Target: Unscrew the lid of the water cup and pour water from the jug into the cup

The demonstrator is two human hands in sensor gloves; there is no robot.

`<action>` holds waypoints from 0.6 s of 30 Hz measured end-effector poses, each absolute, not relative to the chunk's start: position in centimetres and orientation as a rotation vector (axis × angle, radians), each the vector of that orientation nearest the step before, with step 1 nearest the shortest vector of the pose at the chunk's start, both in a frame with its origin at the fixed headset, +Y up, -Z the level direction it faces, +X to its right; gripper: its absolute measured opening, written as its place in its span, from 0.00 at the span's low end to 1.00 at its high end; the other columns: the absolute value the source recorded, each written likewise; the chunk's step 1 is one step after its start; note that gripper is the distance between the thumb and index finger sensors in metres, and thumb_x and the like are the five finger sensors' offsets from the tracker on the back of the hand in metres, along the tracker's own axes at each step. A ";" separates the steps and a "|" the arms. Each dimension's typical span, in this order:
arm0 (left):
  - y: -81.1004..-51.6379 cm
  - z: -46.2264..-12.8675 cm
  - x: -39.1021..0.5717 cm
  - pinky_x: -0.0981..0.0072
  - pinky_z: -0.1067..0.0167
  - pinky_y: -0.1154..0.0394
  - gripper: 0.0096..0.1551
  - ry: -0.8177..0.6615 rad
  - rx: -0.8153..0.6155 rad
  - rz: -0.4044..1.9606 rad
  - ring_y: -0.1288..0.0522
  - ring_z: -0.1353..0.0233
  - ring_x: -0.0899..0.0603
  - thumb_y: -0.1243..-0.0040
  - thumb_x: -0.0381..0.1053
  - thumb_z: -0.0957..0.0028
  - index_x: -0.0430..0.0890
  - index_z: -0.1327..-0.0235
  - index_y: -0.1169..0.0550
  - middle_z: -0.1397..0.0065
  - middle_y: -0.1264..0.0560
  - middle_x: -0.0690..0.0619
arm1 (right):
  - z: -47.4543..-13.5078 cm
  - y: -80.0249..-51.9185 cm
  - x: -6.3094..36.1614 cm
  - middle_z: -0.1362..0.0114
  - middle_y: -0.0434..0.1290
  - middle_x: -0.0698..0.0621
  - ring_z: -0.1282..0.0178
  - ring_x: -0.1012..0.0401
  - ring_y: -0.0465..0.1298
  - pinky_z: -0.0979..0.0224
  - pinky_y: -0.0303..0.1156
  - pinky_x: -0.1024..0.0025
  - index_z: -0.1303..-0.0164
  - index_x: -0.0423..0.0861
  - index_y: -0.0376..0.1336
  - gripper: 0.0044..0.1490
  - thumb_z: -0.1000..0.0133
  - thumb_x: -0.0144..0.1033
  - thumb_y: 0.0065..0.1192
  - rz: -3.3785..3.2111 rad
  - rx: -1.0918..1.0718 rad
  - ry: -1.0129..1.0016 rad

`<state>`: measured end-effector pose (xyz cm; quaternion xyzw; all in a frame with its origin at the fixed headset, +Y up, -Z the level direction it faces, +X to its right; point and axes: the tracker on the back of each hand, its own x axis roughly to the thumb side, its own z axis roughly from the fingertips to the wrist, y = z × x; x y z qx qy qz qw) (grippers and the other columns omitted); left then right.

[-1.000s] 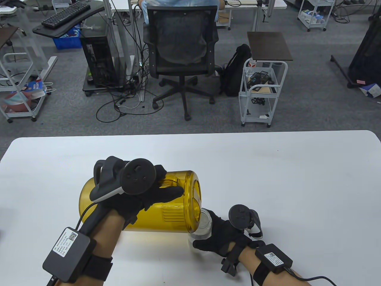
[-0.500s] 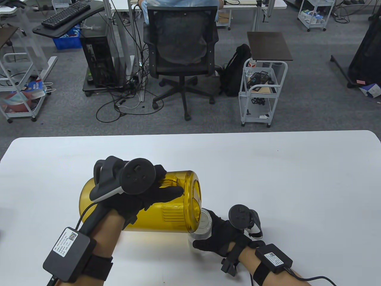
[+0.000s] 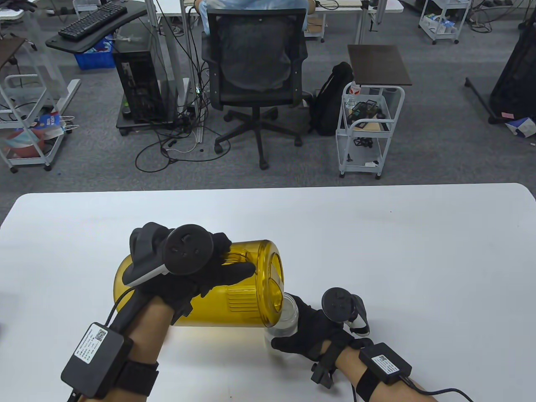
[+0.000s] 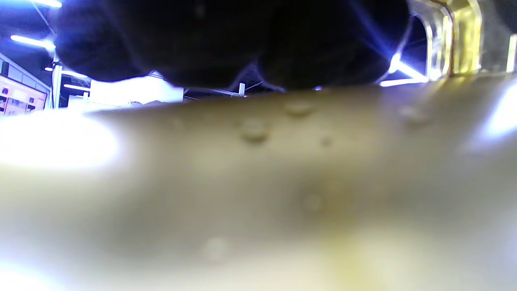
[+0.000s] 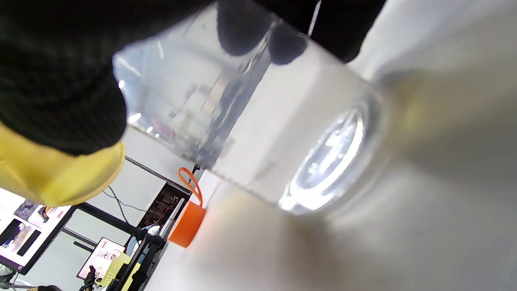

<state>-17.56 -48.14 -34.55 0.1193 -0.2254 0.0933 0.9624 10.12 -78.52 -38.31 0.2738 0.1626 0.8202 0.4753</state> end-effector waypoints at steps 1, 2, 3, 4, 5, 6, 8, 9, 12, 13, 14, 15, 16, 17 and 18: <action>-48.6 -34.6 -18.1 0.51 0.61 0.15 0.47 -0.449 0.254 0.211 0.14 0.75 0.47 0.46 0.92 0.75 0.55 0.74 0.10 0.77 0.13 0.59 | -38.3 -78.5 10.1 0.17 0.55 0.52 0.17 0.47 0.66 0.15 0.67 0.44 0.22 0.58 0.43 0.71 0.63 0.66 0.87 2.005 0.669 0.398; -48.9 -34.7 -18.5 0.51 0.61 0.15 0.47 -0.449 0.263 0.232 0.14 0.75 0.47 0.46 0.92 0.75 0.55 0.74 0.10 0.77 0.13 0.59 | -38.3 -78.5 10.1 0.17 0.55 0.52 0.17 0.48 0.66 0.15 0.67 0.44 0.22 0.58 0.43 0.71 0.63 0.66 0.87 2.005 0.669 0.398; -49.5 -34.8 -19.1 0.51 0.61 0.15 0.47 -0.447 0.272 0.268 0.14 0.75 0.47 0.46 0.92 0.75 0.55 0.74 0.10 0.77 0.13 0.59 | -38.3 -78.5 10.1 0.17 0.55 0.52 0.17 0.48 0.66 0.15 0.67 0.44 0.22 0.58 0.43 0.71 0.63 0.66 0.87 2.006 0.671 0.396; -50.0 -35.0 -19.7 0.51 0.61 0.16 0.47 -0.443 0.279 0.305 0.14 0.75 0.47 0.46 0.92 0.74 0.55 0.74 0.10 0.77 0.13 0.59 | -38.3 -78.5 10.1 0.17 0.55 0.52 0.17 0.47 0.67 0.16 0.67 0.44 0.22 0.58 0.43 0.71 0.63 0.66 0.87 2.006 0.671 0.397; -50.5 -35.1 -20.2 0.51 0.61 0.16 0.47 -0.437 0.281 0.332 0.14 0.75 0.47 0.46 0.92 0.74 0.55 0.74 0.10 0.77 0.13 0.59 | -38.3 -78.5 10.1 0.17 0.55 0.52 0.17 0.48 0.67 0.16 0.67 0.44 0.22 0.58 0.43 0.71 0.63 0.66 0.87 2.006 0.671 0.397; -51.2 -35.3 -20.9 0.51 0.60 0.16 0.47 -0.433 0.282 0.382 0.14 0.74 0.47 0.46 0.92 0.74 0.55 0.74 0.10 0.77 0.13 0.59 | -38.3 -78.5 10.1 0.17 0.55 0.52 0.17 0.48 0.67 0.15 0.67 0.44 0.22 0.58 0.43 0.71 0.63 0.66 0.87 2.006 0.671 0.397; -52.5 -35.7 -22.2 0.51 0.60 0.16 0.46 -0.418 0.289 0.463 0.14 0.74 0.47 0.45 0.92 0.74 0.55 0.74 0.10 0.77 0.13 0.59 | -38.3 -78.6 10.1 0.17 0.55 0.52 0.17 0.48 0.66 0.15 0.67 0.44 0.23 0.58 0.43 0.71 0.63 0.66 0.87 2.005 0.670 0.397; -52.9 -35.8 -22.6 0.51 0.60 0.16 0.46 -0.410 0.292 0.496 0.14 0.74 0.47 0.45 0.92 0.74 0.55 0.74 0.10 0.77 0.13 0.59 | -38.3 -78.5 10.1 0.17 0.55 0.52 0.17 0.48 0.67 0.16 0.67 0.44 0.23 0.58 0.43 0.71 0.63 0.66 0.87 2.005 0.670 0.397; -54.8 -36.3 -24.7 0.51 0.59 0.16 0.46 -0.373 0.322 0.637 0.14 0.73 0.47 0.45 0.92 0.73 0.56 0.72 0.10 0.76 0.13 0.59 | -38.3 -78.5 10.1 0.17 0.55 0.52 0.17 0.48 0.66 0.15 0.67 0.44 0.23 0.59 0.43 0.71 0.63 0.66 0.87 2.005 0.670 0.397; -55.4 -36.4 -25.6 0.51 0.58 0.16 0.46 -0.355 0.356 0.690 0.14 0.72 0.47 0.44 0.92 0.73 0.56 0.71 0.10 0.75 0.13 0.59 | -38.3 -78.6 10.1 0.17 0.55 0.52 0.17 0.47 0.66 0.15 0.66 0.44 0.23 0.59 0.43 0.71 0.63 0.66 0.87 2.004 0.671 0.399; -55.9 -36.4 -26.1 0.52 0.58 0.16 0.46 -0.338 0.384 0.726 0.14 0.72 0.48 0.44 0.92 0.73 0.56 0.71 0.10 0.75 0.13 0.59 | -38.3 -78.6 10.1 0.17 0.55 0.52 0.17 0.48 0.66 0.15 0.66 0.44 0.23 0.59 0.43 0.71 0.63 0.66 0.87 2.003 0.671 0.402; -56.5 -36.5 -26.8 0.52 0.59 0.16 0.45 -0.313 0.420 0.782 0.14 0.72 0.48 0.44 0.92 0.73 0.56 0.71 0.10 0.75 0.13 0.59 | -38.3 -78.6 10.1 0.17 0.55 0.52 0.17 0.48 0.66 0.15 0.66 0.44 0.23 0.59 0.43 0.71 0.63 0.66 0.87 2.002 0.671 0.403; -57.0 -36.6 -27.5 0.52 0.59 0.16 0.45 -0.283 0.443 0.833 0.14 0.73 0.48 0.43 0.92 0.73 0.56 0.71 0.10 0.75 0.13 0.59 | -38.3 -78.5 10.1 0.17 0.55 0.52 0.17 0.47 0.66 0.15 0.66 0.44 0.23 0.59 0.43 0.71 0.63 0.66 0.87 2.002 0.671 0.403; -57.3 -36.7 -27.9 0.52 0.59 0.16 0.45 -0.269 0.447 0.866 0.14 0.72 0.48 0.44 0.92 0.73 0.56 0.71 0.10 0.75 0.13 0.59 | -38.3 -78.5 10.1 0.17 0.55 0.52 0.17 0.48 0.66 0.15 0.66 0.44 0.23 0.59 0.43 0.71 0.63 0.66 0.87 2.002 0.671 0.403; -57.7 -36.8 -28.5 0.52 0.58 0.16 0.45 -0.250 0.459 0.912 0.14 0.72 0.48 0.43 0.92 0.72 0.56 0.71 0.10 0.75 0.13 0.59 | -38.3 -78.5 10.1 0.17 0.55 0.52 0.17 0.48 0.66 0.15 0.66 0.44 0.23 0.59 0.43 0.71 0.63 0.66 0.87 2.002 0.671 0.403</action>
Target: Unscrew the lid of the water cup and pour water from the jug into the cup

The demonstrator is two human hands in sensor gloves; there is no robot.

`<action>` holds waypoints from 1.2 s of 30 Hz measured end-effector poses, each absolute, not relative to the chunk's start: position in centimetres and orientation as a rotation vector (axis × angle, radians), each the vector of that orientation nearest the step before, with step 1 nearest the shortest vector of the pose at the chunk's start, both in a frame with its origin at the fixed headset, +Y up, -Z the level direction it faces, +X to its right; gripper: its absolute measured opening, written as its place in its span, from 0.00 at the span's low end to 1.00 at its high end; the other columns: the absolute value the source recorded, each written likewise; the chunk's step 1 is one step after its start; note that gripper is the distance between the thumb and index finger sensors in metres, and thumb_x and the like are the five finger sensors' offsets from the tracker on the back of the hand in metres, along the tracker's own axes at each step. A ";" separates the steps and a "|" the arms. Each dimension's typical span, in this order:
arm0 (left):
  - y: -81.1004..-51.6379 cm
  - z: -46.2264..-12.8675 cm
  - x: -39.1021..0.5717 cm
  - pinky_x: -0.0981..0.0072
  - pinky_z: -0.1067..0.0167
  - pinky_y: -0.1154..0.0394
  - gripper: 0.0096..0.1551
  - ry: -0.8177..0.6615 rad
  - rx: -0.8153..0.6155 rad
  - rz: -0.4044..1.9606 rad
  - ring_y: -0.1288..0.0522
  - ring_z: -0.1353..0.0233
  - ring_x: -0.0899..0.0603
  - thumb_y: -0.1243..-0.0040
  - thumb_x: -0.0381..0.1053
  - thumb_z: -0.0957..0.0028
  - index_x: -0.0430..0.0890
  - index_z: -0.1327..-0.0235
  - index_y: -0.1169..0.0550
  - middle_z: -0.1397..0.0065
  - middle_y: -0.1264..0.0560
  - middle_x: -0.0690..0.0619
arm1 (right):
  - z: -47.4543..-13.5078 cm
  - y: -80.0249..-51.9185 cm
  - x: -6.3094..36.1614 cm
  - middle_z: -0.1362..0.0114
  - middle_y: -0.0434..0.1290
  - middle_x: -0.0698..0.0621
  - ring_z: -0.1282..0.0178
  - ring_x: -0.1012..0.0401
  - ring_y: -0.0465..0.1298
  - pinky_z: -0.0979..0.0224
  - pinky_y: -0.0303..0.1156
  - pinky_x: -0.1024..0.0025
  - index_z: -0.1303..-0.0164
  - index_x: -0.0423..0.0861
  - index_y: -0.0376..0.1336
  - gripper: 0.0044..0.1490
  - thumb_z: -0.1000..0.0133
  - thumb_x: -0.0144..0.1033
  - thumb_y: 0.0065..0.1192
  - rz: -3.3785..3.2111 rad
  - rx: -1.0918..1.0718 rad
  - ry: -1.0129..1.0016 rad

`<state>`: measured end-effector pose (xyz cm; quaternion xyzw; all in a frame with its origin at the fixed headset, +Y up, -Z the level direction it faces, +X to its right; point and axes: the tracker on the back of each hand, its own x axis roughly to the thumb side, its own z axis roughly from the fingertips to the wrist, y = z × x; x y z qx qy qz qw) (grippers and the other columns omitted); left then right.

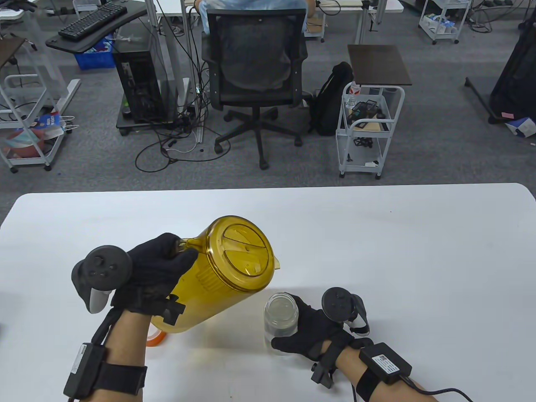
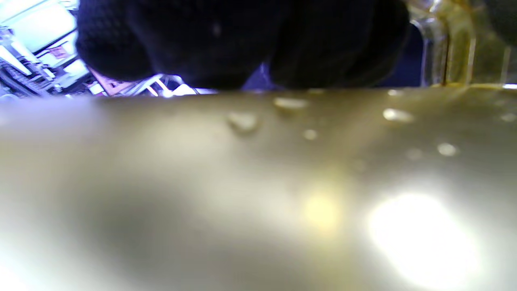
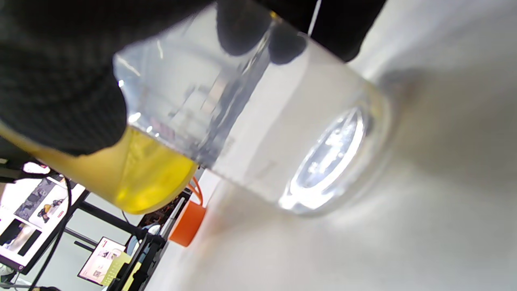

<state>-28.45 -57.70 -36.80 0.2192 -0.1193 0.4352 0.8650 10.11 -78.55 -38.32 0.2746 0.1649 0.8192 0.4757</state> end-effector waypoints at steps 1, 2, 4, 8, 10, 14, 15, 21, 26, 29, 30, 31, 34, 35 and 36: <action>-57.9 -36.9 -28.7 0.52 0.58 0.16 0.45 -0.240 0.469 0.938 0.14 0.72 0.48 0.43 0.92 0.72 0.57 0.70 0.10 0.74 0.13 0.59 | -38.3 -78.5 10.1 0.17 0.55 0.52 0.17 0.48 0.66 0.15 0.66 0.44 0.23 0.59 0.43 0.71 0.63 0.66 0.87 2.003 0.671 0.403; -58.2 -37.0 -29.0 0.52 0.58 0.16 0.45 -0.222 0.488 0.974 0.14 0.72 0.48 0.43 0.92 0.72 0.57 0.70 0.10 0.74 0.13 0.60 | -38.3 -78.5 10.1 0.17 0.55 0.52 0.17 0.48 0.66 0.15 0.66 0.44 0.23 0.59 0.43 0.71 0.63 0.66 0.87 2.003 0.671 0.403; -58.7 -37.2 -29.2 0.53 0.57 0.16 0.44 -0.185 0.526 1.022 0.14 0.71 0.48 0.43 0.92 0.71 0.57 0.70 0.10 0.74 0.13 0.60 | -38.3 -78.5 10.1 0.17 0.55 0.52 0.17 0.47 0.66 0.15 0.66 0.44 0.23 0.59 0.43 0.71 0.63 0.66 0.87 2.003 0.672 0.403; -60.2 -38.3 -29.1 0.54 0.55 0.16 0.43 -0.101 0.598 1.106 0.14 0.69 0.49 0.42 0.91 0.70 0.57 0.68 0.10 0.72 0.13 0.59 | -38.3 -78.5 10.1 0.17 0.55 0.52 0.17 0.47 0.66 0.16 0.66 0.44 0.22 0.59 0.43 0.71 0.63 0.66 0.87 2.001 0.672 0.406; -61.7 -39.4 -28.9 0.54 0.53 0.16 0.42 -0.073 0.604 1.152 0.14 0.68 0.49 0.41 0.90 0.70 0.58 0.67 0.10 0.71 0.13 0.59 | -38.3 -78.5 10.1 0.17 0.55 0.52 0.17 0.47 0.66 0.16 0.66 0.44 0.22 0.59 0.43 0.71 0.63 0.66 0.87 2.001 0.671 0.407; -64.3 -41.4 -28.8 0.54 0.51 0.16 0.42 -0.021 0.615 1.263 0.14 0.66 0.49 0.40 0.89 0.70 0.57 0.66 0.11 0.69 0.13 0.59 | -38.3 -78.5 10.1 0.17 0.55 0.52 0.17 0.47 0.66 0.16 0.66 0.44 0.22 0.59 0.43 0.71 0.63 0.66 0.87 1.999 0.670 0.408; -64.8 -42.1 -28.8 0.54 0.50 0.16 0.41 0.000 0.628 1.280 0.14 0.66 0.49 0.41 0.89 0.70 0.58 0.65 0.11 0.69 0.13 0.59 | -38.3 -78.5 10.1 0.17 0.55 0.52 0.16 0.48 0.66 0.16 0.66 0.44 0.22 0.59 0.43 0.71 0.63 0.66 0.87 1.998 0.670 0.410; -67.3 -44.8 -28.8 0.54 0.46 0.17 0.41 0.044 0.668 1.386 0.14 0.63 0.49 0.41 0.88 0.70 0.58 0.64 0.12 0.67 0.13 0.59 | -38.4 -78.5 10.1 0.17 0.55 0.52 0.16 0.47 0.66 0.16 0.66 0.44 0.22 0.59 0.43 0.71 0.63 0.66 0.87 1.993 0.671 0.417; -68.9 -46.1 -29.5 0.54 0.45 0.17 0.41 0.095 0.709 1.380 0.14 0.62 0.49 0.41 0.88 0.70 0.58 0.64 0.12 0.66 0.13 0.58 | -38.4 -78.5 10.1 0.17 0.55 0.52 0.16 0.48 0.66 0.15 0.66 0.44 0.22 0.59 0.43 0.71 0.62 0.66 0.87 1.992 0.671 0.419; -70.0 -46.6 -30.2 0.53 0.44 0.17 0.40 0.116 0.713 1.400 0.14 0.61 0.49 0.40 0.87 0.71 0.58 0.64 0.12 0.66 0.13 0.58 | -38.4 -78.5 10.1 0.17 0.55 0.52 0.16 0.47 0.66 0.15 0.66 0.44 0.22 0.59 0.43 0.71 0.62 0.66 0.87 1.991 0.671 0.420; -70.3 -46.6 -30.6 0.53 0.44 0.17 0.40 0.122 0.717 1.404 0.14 0.61 0.49 0.40 0.87 0.71 0.58 0.64 0.12 0.66 0.13 0.58 | -38.4 -78.5 10.1 0.17 0.55 0.52 0.16 0.47 0.66 0.16 0.66 0.44 0.22 0.59 0.43 0.71 0.62 0.66 0.87 1.991 0.672 0.421; -70.6 -46.7 -30.9 0.53 0.43 0.17 0.40 0.119 0.718 1.412 0.14 0.61 0.49 0.40 0.87 0.71 0.58 0.64 0.12 0.66 0.13 0.58 | -38.4 -78.5 10.1 0.17 0.55 0.52 0.16 0.47 0.66 0.16 0.66 0.44 0.22 0.59 0.43 0.71 0.62 0.66 0.87 1.991 0.672 0.421; -71.0 -46.8 -31.7 0.53 0.43 0.18 0.41 0.124 0.730 1.416 0.14 0.60 0.48 0.40 0.87 0.71 0.58 0.64 0.12 0.66 0.13 0.58 | -38.4 -78.5 10.1 0.17 0.55 0.52 0.16 0.47 0.66 0.16 0.66 0.44 0.22 0.59 0.43 0.71 0.62 0.66 0.87 1.991 0.672 0.421; -71.1 -46.8 -32.0 0.53 0.42 0.18 0.40 0.122 0.731 1.420 0.14 0.60 0.48 0.40 0.87 0.71 0.58 0.64 0.12 0.65 0.13 0.57 | -38.4 -78.5 10.1 0.17 0.54 0.52 0.16 0.47 0.66 0.16 0.66 0.44 0.22 0.59 0.43 0.71 0.62 0.66 0.87 1.991 0.672 0.421; -71.1 -46.8 -32.2 0.52 0.42 0.18 0.40 0.123 0.736 1.423 0.14 0.60 0.48 0.40 0.87 0.71 0.58 0.64 0.11 0.65 0.13 0.57 | -38.4 -78.5 10.1 0.17 0.55 0.52 0.16 0.47 0.66 0.16 0.66 0.44 0.22 0.59 0.43 0.71 0.63 0.66 0.87 1.991 0.672 0.421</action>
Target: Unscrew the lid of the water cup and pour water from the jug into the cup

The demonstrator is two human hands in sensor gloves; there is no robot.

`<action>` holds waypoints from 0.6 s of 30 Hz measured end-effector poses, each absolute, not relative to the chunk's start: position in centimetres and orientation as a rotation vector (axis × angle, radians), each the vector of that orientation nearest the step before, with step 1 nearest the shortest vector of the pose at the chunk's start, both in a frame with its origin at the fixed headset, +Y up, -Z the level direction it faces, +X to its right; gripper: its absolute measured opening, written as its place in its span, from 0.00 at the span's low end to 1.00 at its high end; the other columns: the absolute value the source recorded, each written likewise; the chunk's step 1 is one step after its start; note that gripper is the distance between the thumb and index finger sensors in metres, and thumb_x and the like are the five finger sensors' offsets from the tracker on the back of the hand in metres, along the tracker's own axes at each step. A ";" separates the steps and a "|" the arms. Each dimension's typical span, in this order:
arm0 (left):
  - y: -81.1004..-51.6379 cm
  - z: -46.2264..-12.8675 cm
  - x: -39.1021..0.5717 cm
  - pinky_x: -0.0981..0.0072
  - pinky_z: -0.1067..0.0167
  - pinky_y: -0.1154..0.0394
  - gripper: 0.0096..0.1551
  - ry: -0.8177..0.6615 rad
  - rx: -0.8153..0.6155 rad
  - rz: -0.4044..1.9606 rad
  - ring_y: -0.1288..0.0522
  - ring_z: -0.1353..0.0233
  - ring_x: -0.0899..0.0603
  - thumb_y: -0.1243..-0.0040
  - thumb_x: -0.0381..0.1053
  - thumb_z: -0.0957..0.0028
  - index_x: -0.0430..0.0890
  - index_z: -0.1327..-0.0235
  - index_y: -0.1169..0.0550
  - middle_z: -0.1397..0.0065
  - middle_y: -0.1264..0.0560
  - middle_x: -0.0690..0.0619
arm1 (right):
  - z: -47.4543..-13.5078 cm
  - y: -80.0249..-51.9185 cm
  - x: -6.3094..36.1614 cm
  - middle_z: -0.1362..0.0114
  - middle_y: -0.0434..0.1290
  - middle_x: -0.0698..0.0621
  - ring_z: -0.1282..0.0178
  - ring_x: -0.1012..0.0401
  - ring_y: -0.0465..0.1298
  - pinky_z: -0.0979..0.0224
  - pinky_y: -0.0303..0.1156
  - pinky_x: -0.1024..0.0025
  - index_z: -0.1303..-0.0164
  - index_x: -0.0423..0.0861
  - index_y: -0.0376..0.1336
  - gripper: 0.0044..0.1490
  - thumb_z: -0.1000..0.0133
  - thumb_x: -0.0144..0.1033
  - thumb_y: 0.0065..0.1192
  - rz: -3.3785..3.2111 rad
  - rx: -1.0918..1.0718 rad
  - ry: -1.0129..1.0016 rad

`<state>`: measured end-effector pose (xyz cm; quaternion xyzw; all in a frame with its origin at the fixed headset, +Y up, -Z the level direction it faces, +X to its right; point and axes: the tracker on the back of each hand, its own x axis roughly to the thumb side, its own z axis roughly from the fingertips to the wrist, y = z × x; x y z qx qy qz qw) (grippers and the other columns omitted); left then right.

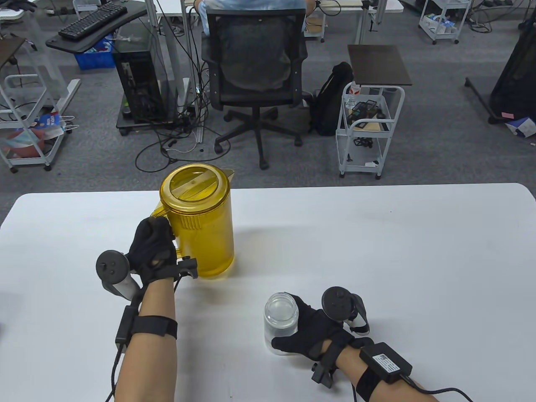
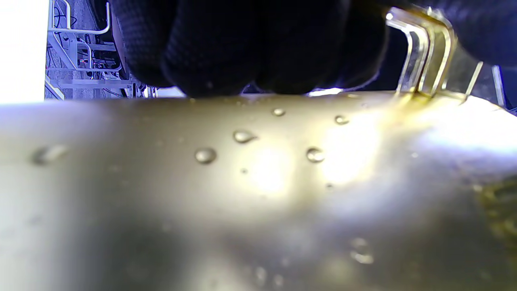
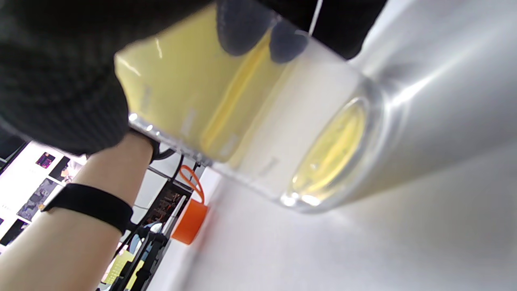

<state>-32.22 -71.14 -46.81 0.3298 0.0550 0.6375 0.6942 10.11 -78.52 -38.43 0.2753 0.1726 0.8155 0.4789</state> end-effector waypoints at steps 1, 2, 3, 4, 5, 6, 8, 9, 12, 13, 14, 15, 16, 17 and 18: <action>-71.2 -46.9 -32.5 0.52 0.42 0.18 0.41 0.122 0.735 1.426 0.14 0.60 0.48 0.40 0.87 0.71 0.58 0.64 0.11 0.65 0.13 0.57 | -38.4 -78.5 10.1 0.17 0.54 0.52 0.16 0.47 0.66 0.16 0.66 0.44 0.22 0.59 0.43 0.71 0.62 0.66 0.87 1.990 0.672 0.422; -71.3 -46.8 -32.8 0.52 0.42 0.18 0.41 0.122 0.735 1.434 0.15 0.60 0.48 0.40 0.86 0.71 0.57 0.64 0.11 0.65 0.13 0.57 | -38.4 -78.5 10.1 0.17 0.54 0.52 0.16 0.47 0.66 0.16 0.66 0.44 0.22 0.59 0.43 0.71 0.62 0.66 0.87 1.990 0.672 0.423; -71.3 -46.8 -33.0 0.52 0.42 0.18 0.41 0.125 0.741 1.435 0.14 0.60 0.48 0.39 0.86 0.72 0.57 0.64 0.11 0.65 0.13 0.57 | -38.4 -78.5 10.1 0.17 0.54 0.52 0.16 0.47 0.66 0.15 0.66 0.44 0.22 0.59 0.43 0.71 0.62 0.66 0.87 1.990 0.672 0.424; -71.4 -46.9 -33.3 0.52 0.42 0.18 0.41 0.117 0.741 1.431 0.14 0.60 0.48 0.39 0.86 0.72 0.57 0.64 0.11 0.65 0.13 0.56 | -38.5 -78.5 10.1 0.17 0.54 0.52 0.16 0.47 0.66 0.16 0.66 0.44 0.22 0.59 0.43 0.71 0.62 0.66 0.87 1.988 0.671 0.428; -71.4 -46.8 -33.4 0.51 0.42 0.18 0.41 0.114 0.739 1.425 0.14 0.60 0.47 0.39 0.86 0.72 0.56 0.64 0.11 0.65 0.13 0.56 | -38.4 -78.5 10.1 0.17 0.54 0.52 0.16 0.47 0.66 0.15 0.65 0.43 0.22 0.59 0.43 0.71 0.62 0.66 0.87 1.988 0.670 0.429; -71.5 -46.7 -33.6 0.52 0.42 0.18 0.41 0.123 0.751 1.408 0.14 0.60 0.47 0.38 0.86 0.72 0.56 0.64 0.11 0.66 0.13 0.56 | -38.4 -78.5 10.1 0.17 0.54 0.52 0.16 0.47 0.66 0.15 0.65 0.44 0.22 0.59 0.43 0.71 0.62 0.66 0.87 1.988 0.670 0.430; -71.6 -46.7 -33.9 0.52 0.43 0.17 0.41 0.128 0.756 1.414 0.14 0.60 0.48 0.39 0.86 0.72 0.56 0.64 0.11 0.66 0.13 0.56 | -38.5 -78.5 10.1 0.17 0.54 0.52 0.16 0.47 0.65 0.15 0.65 0.44 0.22 0.59 0.43 0.71 0.62 0.66 0.87 1.987 0.669 0.434; -71.7 -46.6 -33.9 0.52 0.43 0.17 0.41 0.130 0.757 1.422 0.14 0.60 0.47 0.38 0.86 0.72 0.56 0.65 0.11 0.66 0.12 0.55 | -38.5 -78.5 10.1 0.17 0.54 0.52 0.16 0.47 0.65 0.15 0.65 0.44 0.22 0.59 0.43 0.71 0.62 0.66 0.87 1.986 0.669 0.435; -71.7 -46.6 -34.0 0.51 0.43 0.18 0.41 0.133 0.749 1.417 0.14 0.60 0.47 0.39 0.86 0.71 0.56 0.64 0.11 0.65 0.13 0.56 | -38.5 -78.5 10.1 0.17 0.54 0.52 0.16 0.47 0.65 0.15 0.65 0.44 0.22 0.59 0.43 0.71 0.62 0.66 0.87 1.986 0.669 0.437; -71.8 -46.6 -34.2 0.51 0.43 0.18 0.41 0.136 0.742 1.426 0.14 0.60 0.47 0.39 0.85 0.71 0.56 0.63 0.11 0.65 0.13 0.56 | -38.5 -78.5 10.1 0.17 0.54 0.52 0.16 0.47 0.65 0.15 0.65 0.44 0.22 0.59 0.43 0.71 0.62 0.66 0.87 1.987 0.669 0.437; -71.7 -46.6 -34.2 0.51 0.42 0.19 0.41 0.129 0.736 1.429 0.14 0.59 0.47 0.39 0.85 0.71 0.56 0.62 0.11 0.64 0.13 0.55 | -38.5 -78.5 10.1 0.17 0.54 0.52 0.16 0.47 0.65 0.15 0.65 0.44 0.22 0.59 0.43 0.71 0.62 0.66 0.87 1.987 0.668 0.438; -71.6 -46.6 -34.1 0.50 0.42 0.19 0.41 0.124 0.728 1.419 0.15 0.59 0.47 0.39 0.85 0.70 0.56 0.62 0.11 0.64 0.13 0.55 | -38.5 -78.5 10.1 0.17 0.54 0.52 0.16 0.47 0.65 0.15 0.65 0.43 0.22 0.59 0.43 0.71 0.62 0.66 0.87 1.987 0.668 0.438; -71.6 -46.6 -34.1 0.51 0.42 0.19 0.41 0.127 0.724 1.405 0.14 0.59 0.47 0.40 0.85 0.70 0.56 0.61 0.12 0.64 0.13 0.56 | -38.5 -78.5 10.1 0.17 0.54 0.52 0.16 0.47 0.65 0.15 0.65 0.43 0.22 0.59 0.43 0.71 0.62 0.66 0.87 1.987 0.668 0.438; -71.6 -46.6 -34.2 0.51 0.42 0.18 0.41 0.130 0.723 1.395 0.14 0.59 0.47 0.40 0.86 0.70 0.56 0.61 0.12 0.63 0.13 0.56 | -38.5 -78.5 10.1 0.17 0.54 0.52 0.16 0.47 0.65 0.15 0.65 0.43 0.22 0.59 0.43 0.71 0.62 0.66 0.87 1.987 0.668 0.438; -71.6 -46.6 -34.2 0.51 0.42 0.19 0.41 0.130 0.709 1.398 0.14 0.58 0.47 0.40 0.86 0.70 0.56 0.61 0.12 0.63 0.13 0.56 | -38.5 -78.5 10.1 0.17 0.54 0.52 0.16 0.47 0.65 0.16 0.65 0.43 0.22 0.59 0.43 0.71 0.62 0.66 0.87 1.987 0.667 0.438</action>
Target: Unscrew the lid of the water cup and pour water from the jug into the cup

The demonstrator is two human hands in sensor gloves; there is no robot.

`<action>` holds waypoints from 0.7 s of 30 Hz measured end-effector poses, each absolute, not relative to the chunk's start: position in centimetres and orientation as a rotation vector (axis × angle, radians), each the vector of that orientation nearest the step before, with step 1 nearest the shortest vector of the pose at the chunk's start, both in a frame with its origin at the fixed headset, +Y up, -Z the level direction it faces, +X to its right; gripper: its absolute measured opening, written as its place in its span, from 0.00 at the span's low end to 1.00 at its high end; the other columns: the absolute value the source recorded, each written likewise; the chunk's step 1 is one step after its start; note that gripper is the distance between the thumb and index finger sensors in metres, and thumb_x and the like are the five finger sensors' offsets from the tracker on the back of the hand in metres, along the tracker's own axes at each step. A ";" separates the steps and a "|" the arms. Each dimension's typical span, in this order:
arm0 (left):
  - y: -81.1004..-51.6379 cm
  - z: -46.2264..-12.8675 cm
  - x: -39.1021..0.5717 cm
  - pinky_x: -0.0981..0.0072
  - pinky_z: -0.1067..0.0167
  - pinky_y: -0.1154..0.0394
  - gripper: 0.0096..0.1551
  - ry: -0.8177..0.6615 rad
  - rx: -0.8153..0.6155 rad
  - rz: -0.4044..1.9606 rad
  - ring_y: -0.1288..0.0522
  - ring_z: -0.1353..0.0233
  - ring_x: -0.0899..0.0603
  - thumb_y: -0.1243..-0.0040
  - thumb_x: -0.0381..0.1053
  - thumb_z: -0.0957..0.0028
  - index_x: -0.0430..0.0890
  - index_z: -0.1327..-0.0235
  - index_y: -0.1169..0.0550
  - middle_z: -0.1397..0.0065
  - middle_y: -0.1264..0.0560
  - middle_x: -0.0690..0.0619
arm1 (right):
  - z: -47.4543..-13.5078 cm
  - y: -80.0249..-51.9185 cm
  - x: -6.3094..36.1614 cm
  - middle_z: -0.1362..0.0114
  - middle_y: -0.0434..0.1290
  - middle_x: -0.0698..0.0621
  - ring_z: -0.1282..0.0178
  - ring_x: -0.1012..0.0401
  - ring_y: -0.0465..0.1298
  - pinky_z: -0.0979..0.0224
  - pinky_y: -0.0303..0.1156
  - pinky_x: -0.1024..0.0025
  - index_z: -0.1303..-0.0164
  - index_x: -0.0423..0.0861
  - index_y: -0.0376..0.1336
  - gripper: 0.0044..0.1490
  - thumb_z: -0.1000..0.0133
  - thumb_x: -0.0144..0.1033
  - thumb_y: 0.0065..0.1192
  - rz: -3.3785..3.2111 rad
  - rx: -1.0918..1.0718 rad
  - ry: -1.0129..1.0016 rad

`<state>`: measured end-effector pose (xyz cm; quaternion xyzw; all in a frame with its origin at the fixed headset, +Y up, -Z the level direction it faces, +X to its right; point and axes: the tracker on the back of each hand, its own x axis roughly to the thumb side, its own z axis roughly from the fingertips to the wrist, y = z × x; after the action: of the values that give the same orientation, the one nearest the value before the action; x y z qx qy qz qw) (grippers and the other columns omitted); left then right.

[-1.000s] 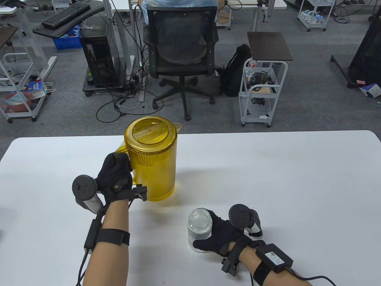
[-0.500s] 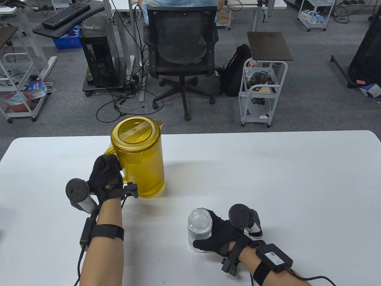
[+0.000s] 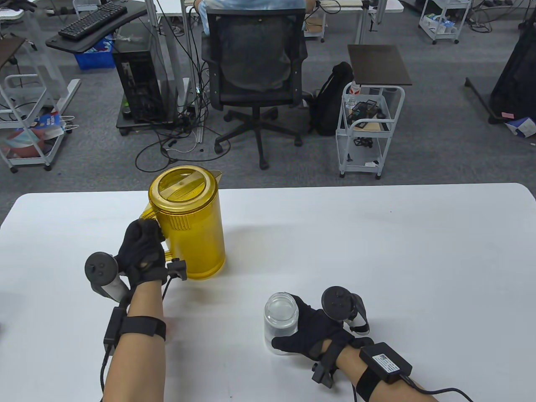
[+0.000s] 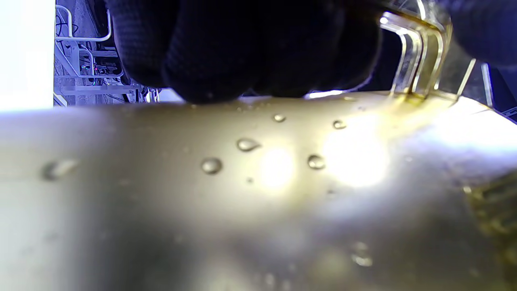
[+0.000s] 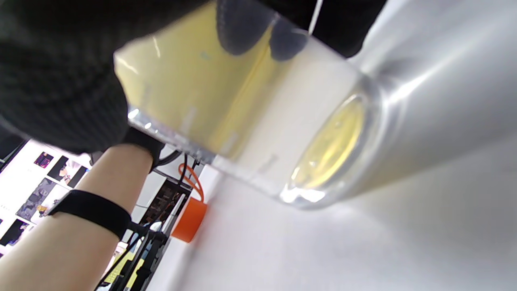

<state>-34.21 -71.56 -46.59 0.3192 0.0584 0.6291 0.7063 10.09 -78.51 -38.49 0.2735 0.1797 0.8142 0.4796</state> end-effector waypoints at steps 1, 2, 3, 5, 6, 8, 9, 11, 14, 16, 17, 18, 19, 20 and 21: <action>-71.5 -46.6 -34.2 0.50 0.41 0.19 0.41 0.122 0.704 1.399 0.14 0.58 0.47 0.40 0.85 0.69 0.56 0.60 0.12 0.62 0.13 0.56 | -38.5 -78.5 10.1 0.17 0.54 0.52 0.16 0.47 0.65 0.16 0.65 0.43 0.22 0.59 0.43 0.71 0.62 0.66 0.87 1.986 0.667 0.439; -71.5 -46.5 -34.2 0.50 0.41 0.19 0.41 0.120 0.698 1.385 0.14 0.57 0.46 0.40 0.85 0.69 0.56 0.59 0.13 0.62 0.13 0.56 | -38.5 -78.5 10.1 0.17 0.54 0.52 0.16 0.47 0.65 0.16 0.65 0.43 0.22 0.59 0.43 0.71 0.62 0.66 0.87 1.986 0.667 0.440; -71.5 -46.5 -34.2 0.49 0.40 0.20 0.41 0.123 0.690 1.372 0.15 0.56 0.46 0.40 0.85 0.68 0.56 0.57 0.13 0.61 0.13 0.56 | -38.5 -78.5 10.1 0.17 0.54 0.52 0.16 0.47 0.65 0.16 0.65 0.43 0.22 0.59 0.43 0.71 0.62 0.66 0.87 1.985 0.667 0.440; -71.3 -46.2 -34.3 0.47 0.37 0.22 0.43 0.124 0.643 1.341 0.16 0.52 0.44 0.40 0.85 0.67 0.55 0.52 0.15 0.56 0.14 0.53 | -38.5 -78.5 10.1 0.17 0.54 0.52 0.16 0.47 0.65 0.16 0.65 0.43 0.22 0.59 0.43 0.71 0.62 0.66 0.87 1.984 0.667 0.442; -71.2 -46.1 -34.3 0.44 0.34 0.25 0.46 0.128 0.597 1.315 0.17 0.47 0.43 0.41 0.85 0.66 0.55 0.45 0.18 0.50 0.16 0.53 | -38.5 -78.5 10.1 0.17 0.54 0.52 0.16 0.47 0.65 0.16 0.65 0.43 0.22 0.59 0.43 0.71 0.62 0.65 0.87 1.984 0.667 0.442; -71.2 -45.5 -34.3 0.38 0.27 0.35 0.55 0.127 0.492 1.271 0.25 0.31 0.40 0.43 0.87 0.64 0.56 0.27 0.29 0.31 0.25 0.52 | -38.5 -78.5 10.1 0.17 0.54 0.52 0.16 0.47 0.65 0.16 0.65 0.43 0.22 0.59 0.43 0.70 0.62 0.66 0.87 1.984 0.667 0.445; -70.9 -45.0 -34.2 0.34 0.25 0.41 0.60 0.132 0.455 1.261 0.31 0.23 0.37 0.43 0.87 0.63 0.55 0.21 0.35 0.23 0.32 0.50 | -38.5 -78.5 10.1 0.17 0.54 0.52 0.16 0.47 0.65 0.16 0.65 0.43 0.22 0.59 0.43 0.71 0.62 0.65 0.87 1.985 0.667 0.446; -70.2 -43.8 -34.2 0.32 0.23 0.46 0.63 0.167 0.433 1.201 0.40 0.15 0.35 0.43 0.87 0.62 0.56 0.17 0.42 0.15 0.40 0.50 | -38.5 -78.5 10.1 0.17 0.54 0.51 0.16 0.47 0.65 0.16 0.65 0.43 0.22 0.58 0.43 0.71 0.62 0.65 0.87 1.983 0.668 0.449; -68.8 -41.3 -34.2 0.31 0.22 0.50 0.64 0.190 0.423 1.017 0.47 0.12 0.34 0.44 0.88 0.59 0.57 0.15 0.47 0.12 0.46 0.51 | -38.5 -78.5 10.1 0.17 0.54 0.51 0.16 0.47 0.65 0.16 0.65 0.43 0.22 0.58 0.43 0.70 0.62 0.65 0.87 1.984 0.669 0.450; -68.1 -39.4 -33.8 0.30 0.23 0.51 0.62 0.179 0.439 0.943 0.48 0.11 0.34 0.43 0.86 0.58 0.56 0.15 0.45 0.12 0.47 0.51 | -38.5 -78.5 10.1 0.17 0.54 0.51 0.16 0.47 0.65 0.16 0.65 0.43 0.22 0.58 0.43 0.71 0.62 0.66 0.87 1.988 0.669 0.449; -67.8 -38.6 -33.6 0.30 0.23 0.51 0.62 0.159 0.427 0.908 0.48 0.11 0.33 0.43 0.86 0.57 0.56 0.15 0.44 0.12 0.46 0.51 | -38.5 -78.5 10.1 0.17 0.54 0.51 0.16 0.47 0.65 0.16 0.65 0.43 0.22 0.58 0.43 0.71 0.62 0.66 0.87 1.989 0.668 0.448; -67.5 -37.3 -32.9 0.30 0.23 0.51 0.61 0.131 0.402 0.835 0.48 0.11 0.33 0.42 0.85 0.57 0.56 0.15 0.43 0.12 0.46 0.51 | -38.5 -78.5 10.1 0.17 0.54 0.51 0.16 0.47 0.65 0.16 0.65 0.43 0.22 0.58 0.43 0.70 0.62 0.66 0.87 1.991 0.668 0.446; -67.2 -36.1 -32.2 0.30 0.23 0.51 0.60 0.105 0.389 0.759 0.47 0.11 0.33 0.42 0.85 0.57 0.56 0.15 0.41 0.12 0.45 0.51 | -38.5 -78.5 10.1 0.17 0.54 0.51 0.16 0.47 0.65 0.17 0.65 0.43 0.22 0.58 0.43 0.70 0.62 0.66 0.87 1.993 0.668 0.444; -67.0 -35.6 -31.8 0.31 0.23 0.49 0.58 0.075 0.383 0.720 0.46 0.11 0.33 0.42 0.86 0.56 0.57 0.16 0.39 0.12 0.44 0.51 | -38.5 -78.5 10.1 0.17 0.54 0.51 0.16 0.48 0.65 0.17 0.65 0.43 0.22 0.58 0.43 0.70 0.62 0.66 0.87 1.995 0.667 0.444; -66.7 -34.4 -30.8 0.31 0.23 0.48 0.55 0.019 0.389 0.654 0.44 0.12 0.33 0.42 0.85 0.56 0.57 0.18 0.34 0.12 0.41 0.51 | -38.4 -78.5 10.2 0.17 0.54 0.51 0.16 0.48 0.65 0.17 0.65 0.43 0.22 0.58 0.43 0.70 0.62 0.66 0.86 1.998 0.664 0.444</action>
<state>-30.77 -66.69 -34.35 0.1899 0.0091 0.3190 0.9285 10.17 -78.50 -38.43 0.2716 0.1816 0.8172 0.4748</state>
